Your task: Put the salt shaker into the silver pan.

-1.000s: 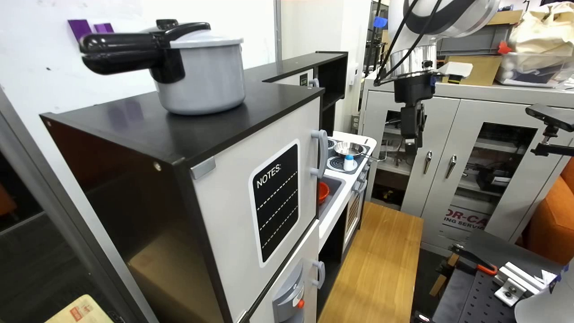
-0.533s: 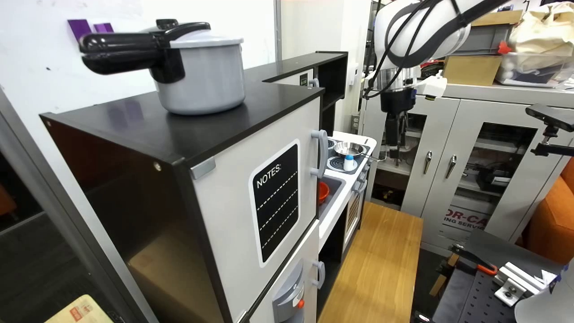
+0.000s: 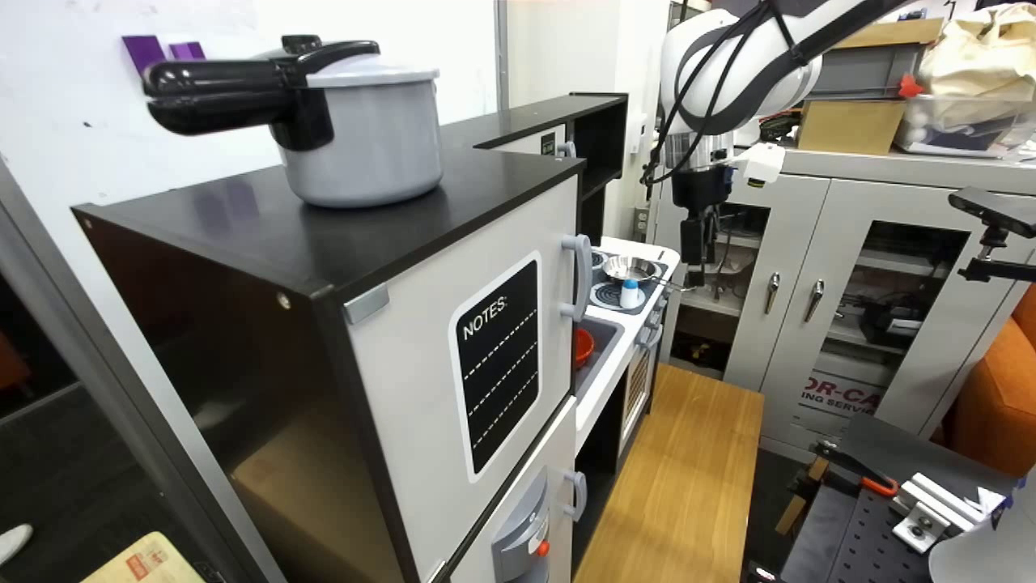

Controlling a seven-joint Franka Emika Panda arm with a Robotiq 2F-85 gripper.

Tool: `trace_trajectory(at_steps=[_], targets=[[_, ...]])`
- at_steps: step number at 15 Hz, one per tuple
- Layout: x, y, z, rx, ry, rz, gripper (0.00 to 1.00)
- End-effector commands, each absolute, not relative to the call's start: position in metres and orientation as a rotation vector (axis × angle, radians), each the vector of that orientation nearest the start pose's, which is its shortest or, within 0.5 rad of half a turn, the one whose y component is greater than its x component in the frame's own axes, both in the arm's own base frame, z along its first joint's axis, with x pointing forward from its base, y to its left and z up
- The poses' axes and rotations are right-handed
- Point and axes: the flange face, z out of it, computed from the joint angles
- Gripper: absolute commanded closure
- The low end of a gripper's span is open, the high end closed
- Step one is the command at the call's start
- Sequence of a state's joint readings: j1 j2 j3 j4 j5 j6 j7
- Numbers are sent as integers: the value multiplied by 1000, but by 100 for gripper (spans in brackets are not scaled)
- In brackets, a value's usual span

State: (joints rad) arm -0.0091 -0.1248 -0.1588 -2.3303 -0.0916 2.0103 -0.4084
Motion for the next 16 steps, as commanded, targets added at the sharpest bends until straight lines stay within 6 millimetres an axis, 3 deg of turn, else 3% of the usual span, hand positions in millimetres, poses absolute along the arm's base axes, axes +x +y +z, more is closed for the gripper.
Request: trace_trajectory(at_steps=[1, 5, 11, 16], targets=[[459, -83, 373, -3093, -453, 322, 0], [460, -83, 367, -3118, -441, 289, 0], [494, -98, 360, -3233, -491, 134, 0], [518, -94, 343, -3212, -514, 100, 0]])
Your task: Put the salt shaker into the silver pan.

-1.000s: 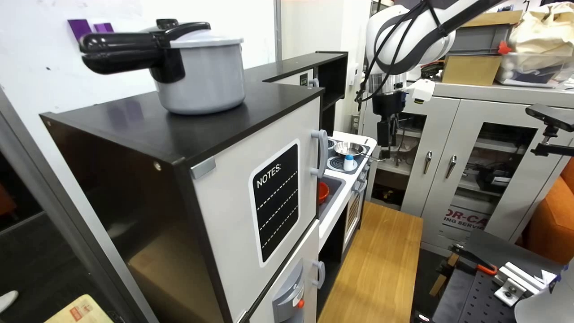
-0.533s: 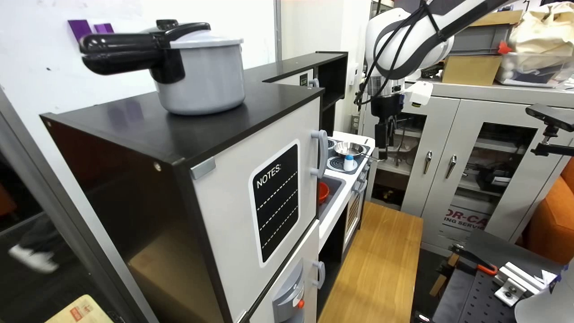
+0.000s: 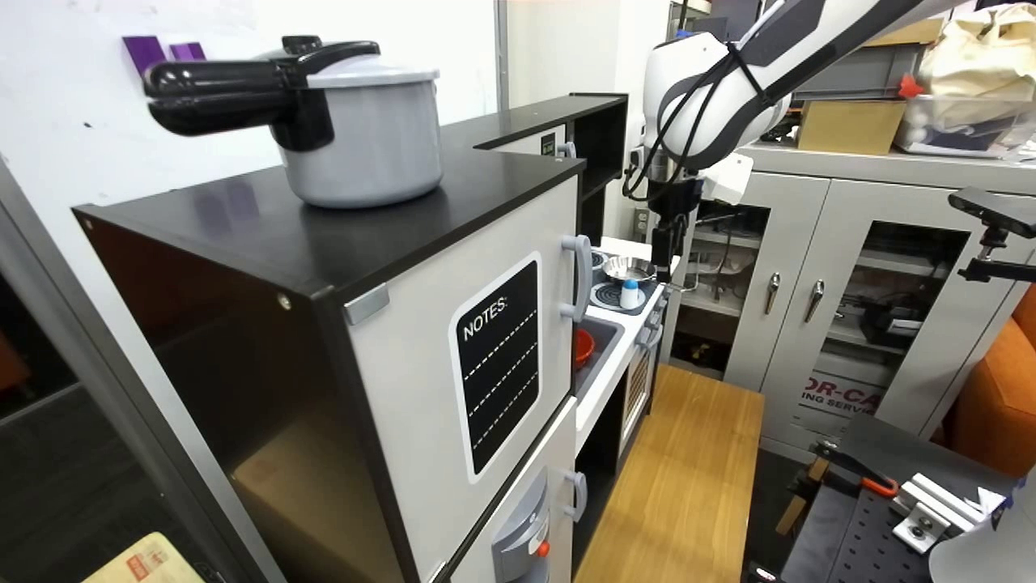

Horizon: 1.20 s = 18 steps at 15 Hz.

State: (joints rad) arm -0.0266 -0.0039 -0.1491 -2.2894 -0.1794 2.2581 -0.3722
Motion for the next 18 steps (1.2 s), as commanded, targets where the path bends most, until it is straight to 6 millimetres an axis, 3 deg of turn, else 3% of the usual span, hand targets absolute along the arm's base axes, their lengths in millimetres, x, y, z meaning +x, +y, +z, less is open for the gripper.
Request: trace_trajectory(at_steps=[1, 4, 5, 13, 18], targets=[[522, -93, 339, -3200, -509, 108, 0], [533, -98, 327, -3211, -422, 121, 0], [524, -91, 330, -3209, -479, 131, 0], [527, -96, 320, -3218, -420, 110, 0], [536, -116, 307, -3219, -247, 129, 0]])
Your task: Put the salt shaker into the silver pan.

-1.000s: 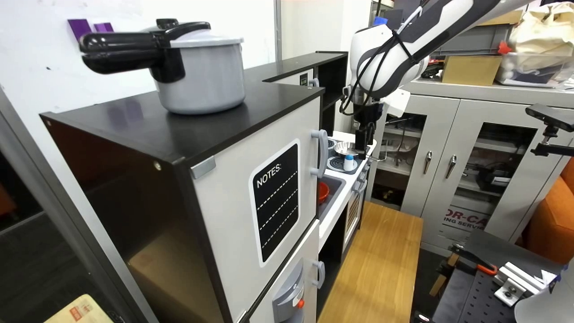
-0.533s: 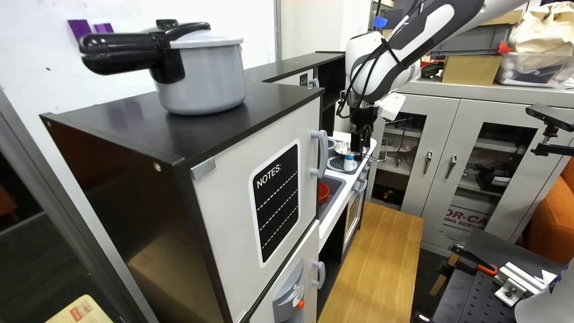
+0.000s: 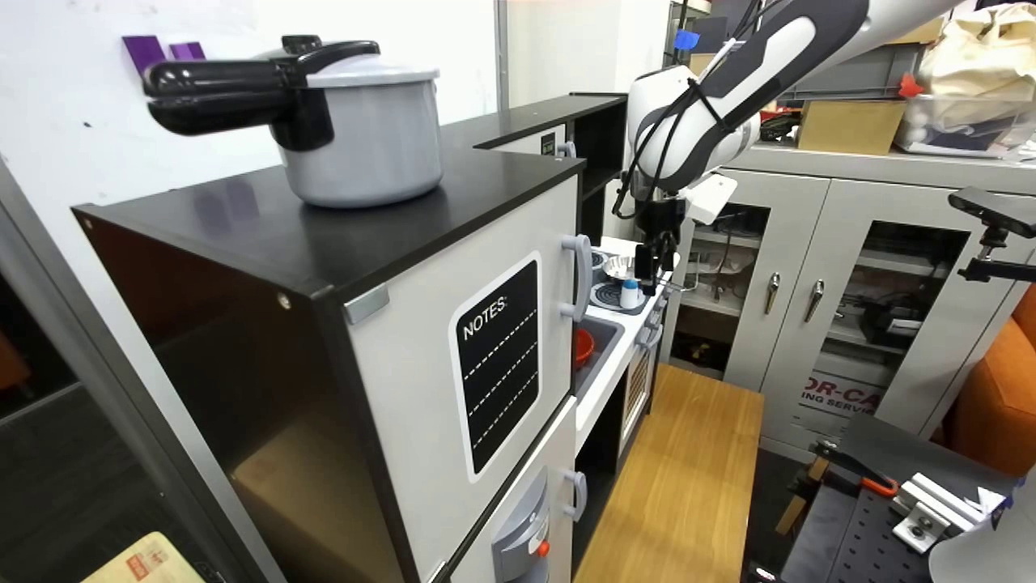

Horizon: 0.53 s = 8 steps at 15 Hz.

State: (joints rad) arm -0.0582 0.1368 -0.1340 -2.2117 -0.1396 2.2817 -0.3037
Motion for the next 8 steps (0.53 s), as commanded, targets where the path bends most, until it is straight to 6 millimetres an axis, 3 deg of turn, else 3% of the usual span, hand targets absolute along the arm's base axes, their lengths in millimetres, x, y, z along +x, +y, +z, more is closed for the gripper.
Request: trace_trajectory(at_steps=[1, 8], targets=[[538, -120, 304, -3221, -229, 130, 0], [569, -131, 293, -3180, -134, 82, 0]])
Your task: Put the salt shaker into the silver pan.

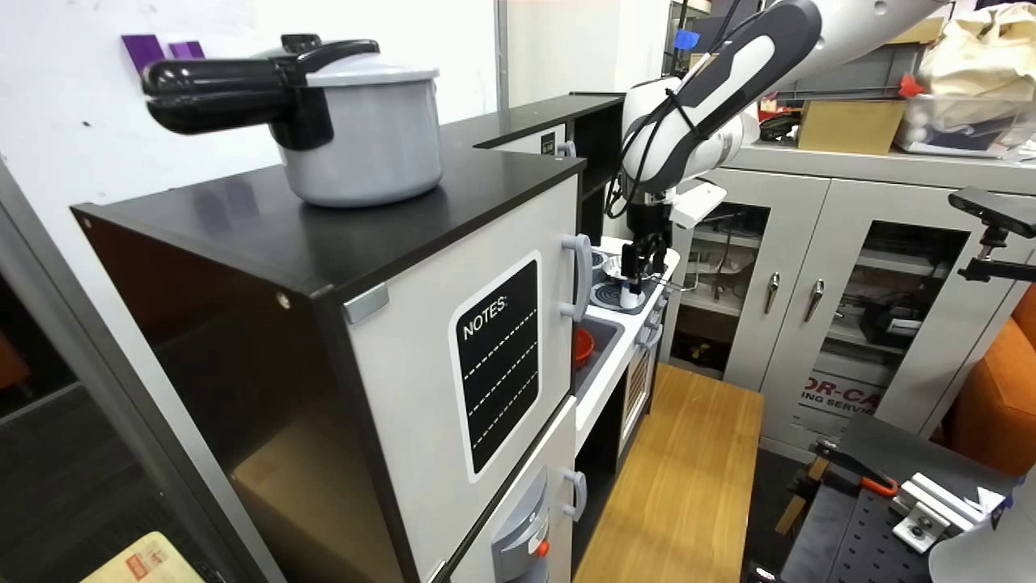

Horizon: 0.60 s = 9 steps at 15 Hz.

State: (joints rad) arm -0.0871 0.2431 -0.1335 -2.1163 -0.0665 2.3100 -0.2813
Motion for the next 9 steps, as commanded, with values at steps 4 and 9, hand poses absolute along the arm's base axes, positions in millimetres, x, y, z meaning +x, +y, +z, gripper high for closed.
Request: trace_trajectory(at_steps=[4, 9], targets=[[577, -143, 282, -3194, -116, 92, 0], [580, -145, 277, -3190, -139, 124, 0]])
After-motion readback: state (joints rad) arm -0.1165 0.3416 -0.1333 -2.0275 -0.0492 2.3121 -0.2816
